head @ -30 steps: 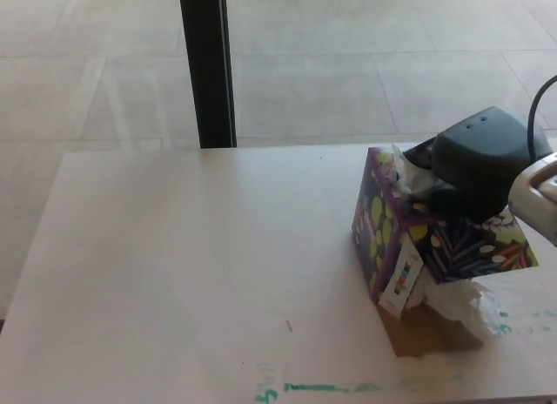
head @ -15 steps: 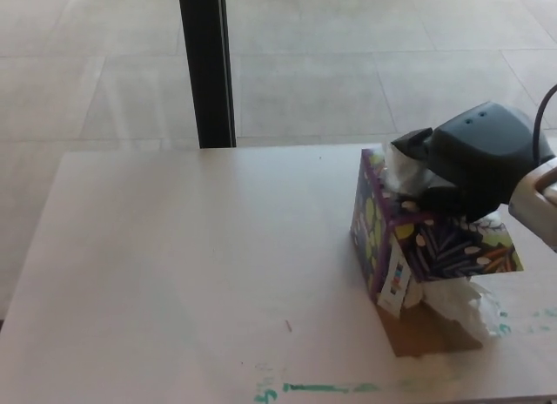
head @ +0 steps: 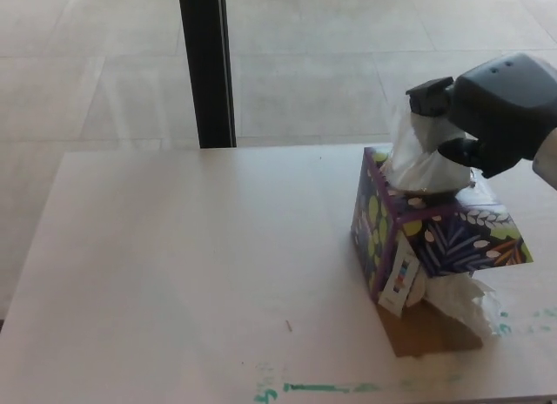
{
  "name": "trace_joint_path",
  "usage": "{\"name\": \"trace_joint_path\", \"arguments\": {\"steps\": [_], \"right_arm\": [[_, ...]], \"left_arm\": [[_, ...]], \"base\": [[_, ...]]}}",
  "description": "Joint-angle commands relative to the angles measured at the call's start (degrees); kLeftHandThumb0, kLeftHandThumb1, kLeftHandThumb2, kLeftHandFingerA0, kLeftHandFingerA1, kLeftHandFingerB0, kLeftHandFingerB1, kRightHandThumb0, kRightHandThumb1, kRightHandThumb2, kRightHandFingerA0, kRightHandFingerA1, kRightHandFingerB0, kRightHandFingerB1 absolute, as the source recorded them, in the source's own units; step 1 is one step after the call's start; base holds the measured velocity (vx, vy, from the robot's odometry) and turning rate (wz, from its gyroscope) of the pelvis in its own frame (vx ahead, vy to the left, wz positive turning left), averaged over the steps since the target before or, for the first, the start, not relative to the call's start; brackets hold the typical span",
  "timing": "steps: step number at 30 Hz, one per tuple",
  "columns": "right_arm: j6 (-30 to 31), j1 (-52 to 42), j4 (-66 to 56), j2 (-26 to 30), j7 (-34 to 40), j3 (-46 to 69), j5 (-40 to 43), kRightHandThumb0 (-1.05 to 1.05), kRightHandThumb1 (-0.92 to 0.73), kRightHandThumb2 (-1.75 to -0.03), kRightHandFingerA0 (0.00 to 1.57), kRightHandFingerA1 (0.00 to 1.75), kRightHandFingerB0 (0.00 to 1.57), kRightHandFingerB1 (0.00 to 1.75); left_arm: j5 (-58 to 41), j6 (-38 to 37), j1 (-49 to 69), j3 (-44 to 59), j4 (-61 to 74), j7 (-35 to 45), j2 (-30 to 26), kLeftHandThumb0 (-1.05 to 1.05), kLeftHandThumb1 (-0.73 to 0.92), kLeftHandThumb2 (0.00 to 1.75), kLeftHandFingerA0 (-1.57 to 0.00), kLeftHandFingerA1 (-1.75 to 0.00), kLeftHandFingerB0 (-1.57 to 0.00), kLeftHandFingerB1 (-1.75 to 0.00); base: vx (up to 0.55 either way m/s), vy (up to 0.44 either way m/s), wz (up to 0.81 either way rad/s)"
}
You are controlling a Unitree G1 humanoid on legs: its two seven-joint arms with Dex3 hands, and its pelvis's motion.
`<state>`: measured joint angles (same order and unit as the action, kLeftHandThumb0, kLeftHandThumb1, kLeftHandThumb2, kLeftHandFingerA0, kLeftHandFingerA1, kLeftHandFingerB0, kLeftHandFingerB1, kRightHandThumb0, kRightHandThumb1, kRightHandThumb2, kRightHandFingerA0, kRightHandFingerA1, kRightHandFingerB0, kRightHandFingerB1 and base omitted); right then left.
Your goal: The robot uses its right hand to pull out a tissue from the tissue box kept in the middle of the desk and put it on the right side
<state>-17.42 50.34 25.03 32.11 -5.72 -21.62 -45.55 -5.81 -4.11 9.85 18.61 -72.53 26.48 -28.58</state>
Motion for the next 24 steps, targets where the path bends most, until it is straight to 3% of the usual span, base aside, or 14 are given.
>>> {"name": "trace_joint_path", "arguments": {"steps": [1,4,10,12,13,14,15,16,18,20,21,22,23,24], "right_arm": [[-2.39,1.24,0.15,2.39,1.64,0.4,-0.87,-0.22,-0.59,-0.91,0.86,1.75,0.72,1.4],[-2.58,1.67,0.4,2.72,1.81,0.47,-0.85,-0.22,-0.59,-0.91,0.86,1.75,0.71,1.45],[0.05,0.78,-1.07,3.0,6.09,-0.09,-5.24,-0.24,-0.62,-0.82,0.88,1.7,0.75,1.3],[2.55,0.73,-1.53,2.5,5.93,0.27,-6.02,-0.24,-0.67,-0.75,0.9,1.67,0.8,1.09],[-0.25,1.49,0.78,2.48,11.7,1.15,-5.46,-0.19,-0.56,-0.81,0.95,1.62,0.87,1.0],[0.98,2.06,0.89,2.77,11.9,0.87,-6.75,-0.22,-0.53,-0.83,0.91,1.69,0.82,1.07],[1.64,2.23,0.88,2.77,11.7,1.1,-6.75,-0.22,-0.53,-0.8,0.86,1.75,0.7,1.35],[2.39,2.34,0.92,2.6,12.03,1.65,-6.45,-0.21,-0.54,-0.84,0.87,1.75,0.7,1.47],[3.29,2.38,1.2,2.21,13.3,2.38,-6.21,-0.22,-0.61,-0.89,0.89,1.75,0.69,1.5],[5.65,3.22,0.4,2.26,12.44,2.96,-6.95,-0.22,-0.57,-0.95,0.91,1.75,0.73,1.43],[6.11,3.38,0.44,2.23,13.54,3.25,-7.38,-0.25,-0.65,-0.86,0.92,1.75,0.8,1.28],[6.29,3.79,0.74,2.56,14.59,3.46,-7.97,-0.25,-0.68,-0.73,0.9,1.75,0.75,1.3],[6.46,4.95,1.56,2.83,16.05,3.99,-8.17,-0.28,-0.68,-0.77,0.93,1.54,0.79,1.17],[6.58,5.74,2.19,3.0,16.89,4.44,-8.05,-0.31,-0.66,-0.85,0.92,1.49,0.82,1.17]], "left_arm": [[-0.82,-0.18,0.75,0.45,0.11,0.21,-0.68,-0.78,0.92,0.7,-0.55,-0.5,-0.45,-0.45],[-0.43,-0.67,1.01,0.05,0.44,0.36,-0.74,-0.79,0.92,0.73,-0.55,-0.5,-0.46,-0.45],[-0.75,-0.15,1.3,0.55,0.27,0.29,-0.58,-0.78,0.92,0.73,-0.54,-0.49,-0.44,-0.44],[-1.07,-0.01,1.34,0.82,0.36,0.7,-0.7,-0.78,0.92,0.72,-0.54,-0.5,-0.46,-0.45],[-0.97,0.99,1.04,0.78,0.6,-0.53,-0.67,-0.77,0.92,0.69,-0.56,-0.5,-0.46,-0.45],[-0.13,0.52,1.15,-0.04,0.73,-0.36,-0.89,-0.77,0.92,0.72,-0.53,-0.5,-0.43,-0.44],[-0.02,0.37,1.2,-0.17,0.77,-0.33,-0.92,-0.77,0.92,0.73,-0.53,-0.5,-0.42,-0.44],[-0.07,0.48,1.13,-0.16,0.53,-0.53,-0.88,-0.77,0.92,0.72,-0.55,-0.5,-0.45,-0.44],[-0.85,0.44,1.36,0.53,0.06,-0.01,-0.78,-0.78,0.92,0.7,-0.54,-0.5,-0.45,-0.44],[0.02,-0.71,1.81,-0.13,0.0,-0.88,-0.76,-0.81,0.92,0.69,-0.59,-0.48,-0.48,-0.43],[-0.11,-0.27,1.8,-0.06,-0.1,-0.67,-0.85,-0.81,0.92,0.69,-0.58,-0.47,-0.47,-0.42],[-0.1,0.02,1.87,-0.09,-0.18,-0.8,-0.88,-0.81,0.92,0.69,-0.58,-0.47,-0.48,-0.42],[-0.22,-0.32,2.09,0.01,-0.05,-0.57,-0.91,-0.79,0.92,0.69,-0.58,-0.47,-0.48,-0.43],[-0.26,-0.56,2.21,0.03,0.07,-0.43,-0.95,-0.79,0.92,0.69,-0.57,-0.47,-0.48,-0.44]], "base": [[0.0,0.0,0.0],[0.0,0.0,0.0],[0.0,0.0,0.0],[0.0,0.0,0.0],[0.0,0.0,0.0],[0.0,0.0,0.0],[0.0,0.0,0.0],[0.0,0.0,0.0],[0.0,0.0,0.0],[0.0,0.0,0.0],[0.0,0.0,0.0],[0.0,0.0,0.0],[0.0,0.0,0.0],[0.0,0.0,0.0]]}}
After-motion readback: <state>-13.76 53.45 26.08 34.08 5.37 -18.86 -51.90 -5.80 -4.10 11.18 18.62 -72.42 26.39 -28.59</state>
